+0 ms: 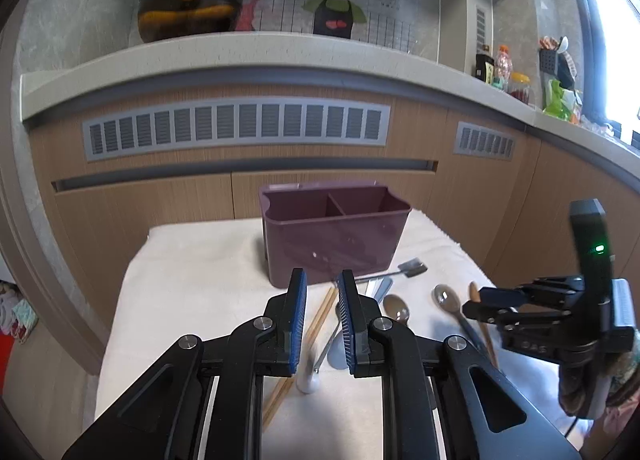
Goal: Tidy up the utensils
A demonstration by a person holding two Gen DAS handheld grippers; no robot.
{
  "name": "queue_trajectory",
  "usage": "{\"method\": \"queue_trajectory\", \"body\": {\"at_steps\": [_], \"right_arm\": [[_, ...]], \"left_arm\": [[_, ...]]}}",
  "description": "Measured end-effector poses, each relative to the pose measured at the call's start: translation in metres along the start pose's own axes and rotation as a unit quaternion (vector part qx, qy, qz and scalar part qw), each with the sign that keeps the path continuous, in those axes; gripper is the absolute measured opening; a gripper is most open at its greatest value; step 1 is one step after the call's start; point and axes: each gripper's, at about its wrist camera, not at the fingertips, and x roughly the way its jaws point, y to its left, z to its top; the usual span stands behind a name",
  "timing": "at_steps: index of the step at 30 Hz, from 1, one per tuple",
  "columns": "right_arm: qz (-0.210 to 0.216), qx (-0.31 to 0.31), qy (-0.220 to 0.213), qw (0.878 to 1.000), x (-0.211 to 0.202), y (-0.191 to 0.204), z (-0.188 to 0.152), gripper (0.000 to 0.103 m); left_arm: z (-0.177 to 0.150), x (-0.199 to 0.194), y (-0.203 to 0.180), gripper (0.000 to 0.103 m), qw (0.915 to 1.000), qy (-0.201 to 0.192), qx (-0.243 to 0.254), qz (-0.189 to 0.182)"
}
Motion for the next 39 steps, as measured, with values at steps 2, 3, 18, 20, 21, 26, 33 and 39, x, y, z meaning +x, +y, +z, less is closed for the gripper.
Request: {"method": "queue_trajectory", "body": {"at_steps": [2,3,18,20,21,26,33,39], "right_arm": [[0.0,0.001,-0.01,1.0,-0.01,0.001,0.001,0.026],[0.0,0.002,-0.012,1.0,-0.014,0.001,0.001,0.026],[0.019,0.005,0.029,0.999,0.005,0.004,-0.016,0.007],[0.016,0.002,0.038,0.999,0.01,0.006,-0.021,0.007],[0.02,0.002,0.043,0.999,0.013,0.007,-0.024,0.009],[0.024,0.004,0.061,0.998,0.021,0.009,-0.034,0.012],[0.018,0.015,0.07,0.997,0.027,0.007,-0.041,0.024],[0.0,0.016,0.064,0.998,0.024,0.002,-0.044,0.035]], "left_arm": [[0.002,-0.006,-0.001,0.012,1.0,-0.006,-0.003,-0.001],[0.003,-0.01,-0.001,0.012,1.0,-0.006,-0.006,-0.002],[-0.068,-0.012,0.029,0.04,0.9918,0.125,-0.023,0.019],[-0.084,-0.011,0.029,0.04,0.9894,0.141,-0.033,0.011],[-0.092,-0.011,0.027,0.04,0.9878,0.151,-0.037,0.007],[-0.123,-0.007,0.018,0.04,0.981,0.188,-0.047,0.008],[-0.125,0.013,0.013,0.038,0.9775,0.2,-0.044,0.05],[-0.114,0.004,0.016,0.029,0.9839,0.165,-0.047,0.051]]}}
